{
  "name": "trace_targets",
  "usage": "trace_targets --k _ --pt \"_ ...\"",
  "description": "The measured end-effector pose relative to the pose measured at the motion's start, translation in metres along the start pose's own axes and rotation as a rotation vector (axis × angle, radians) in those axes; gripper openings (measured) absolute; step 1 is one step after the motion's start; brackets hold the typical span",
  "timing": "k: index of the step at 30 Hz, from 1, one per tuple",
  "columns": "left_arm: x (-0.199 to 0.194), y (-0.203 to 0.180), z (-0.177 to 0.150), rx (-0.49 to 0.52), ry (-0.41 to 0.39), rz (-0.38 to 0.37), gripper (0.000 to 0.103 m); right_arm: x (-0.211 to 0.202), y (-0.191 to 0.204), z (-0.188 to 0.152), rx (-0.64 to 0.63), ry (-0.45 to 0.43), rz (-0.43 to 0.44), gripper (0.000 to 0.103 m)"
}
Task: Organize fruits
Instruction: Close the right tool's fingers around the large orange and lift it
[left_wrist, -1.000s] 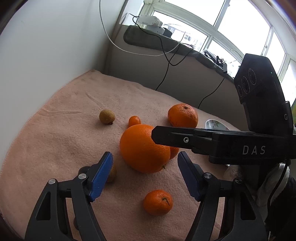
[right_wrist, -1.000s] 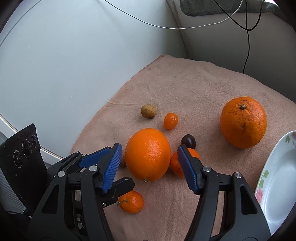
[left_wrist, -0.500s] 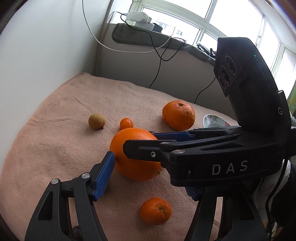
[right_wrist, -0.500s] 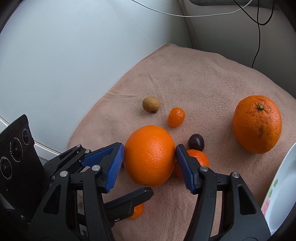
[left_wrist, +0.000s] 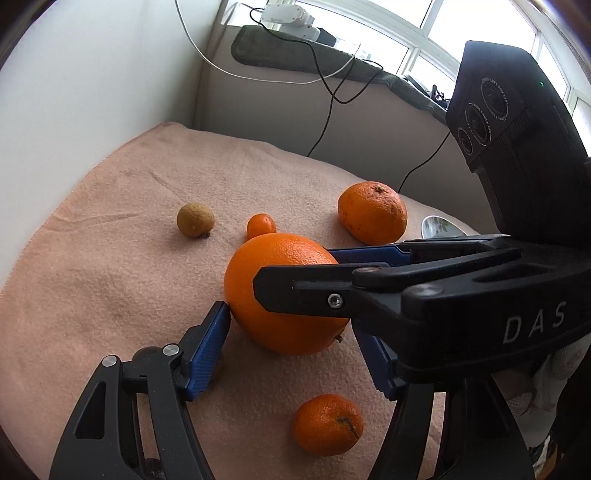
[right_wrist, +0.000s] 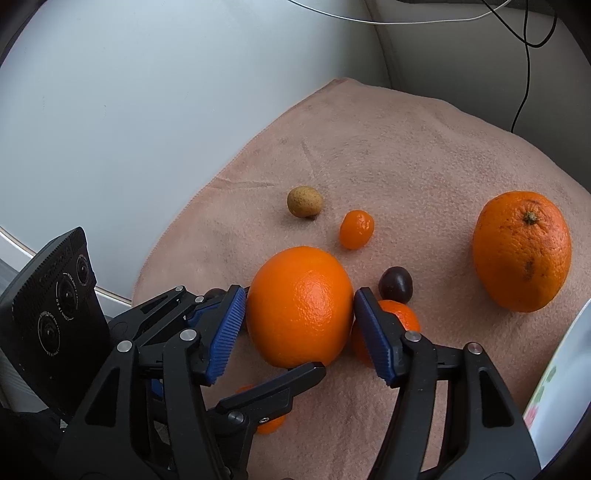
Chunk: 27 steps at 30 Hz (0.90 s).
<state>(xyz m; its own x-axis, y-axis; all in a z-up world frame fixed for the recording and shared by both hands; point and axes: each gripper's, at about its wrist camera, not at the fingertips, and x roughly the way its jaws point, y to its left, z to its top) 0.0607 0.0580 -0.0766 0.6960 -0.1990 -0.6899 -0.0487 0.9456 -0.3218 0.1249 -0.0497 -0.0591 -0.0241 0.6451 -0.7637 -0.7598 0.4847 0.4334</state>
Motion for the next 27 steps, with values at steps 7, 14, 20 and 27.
trace_targets --k 7,14,20,27 --pt "-0.001 -0.001 0.001 -0.012 -0.007 0.003 0.067 -0.003 0.004 -0.003 -0.011 -0.018 -0.026 0.065" --pt "-0.013 -0.007 0.003 -0.002 -0.041 0.019 0.067 -0.018 0.009 -0.007 -0.010 -0.035 -0.011 0.064" --pt "-0.017 -0.015 0.005 0.042 -0.076 0.066 0.063 -0.023 0.007 -0.009 0.038 -0.059 -0.025 0.063" --pt "-0.019 -0.016 0.002 0.031 -0.081 0.054 0.063 -0.032 0.010 -0.014 0.033 -0.086 -0.032 0.063"
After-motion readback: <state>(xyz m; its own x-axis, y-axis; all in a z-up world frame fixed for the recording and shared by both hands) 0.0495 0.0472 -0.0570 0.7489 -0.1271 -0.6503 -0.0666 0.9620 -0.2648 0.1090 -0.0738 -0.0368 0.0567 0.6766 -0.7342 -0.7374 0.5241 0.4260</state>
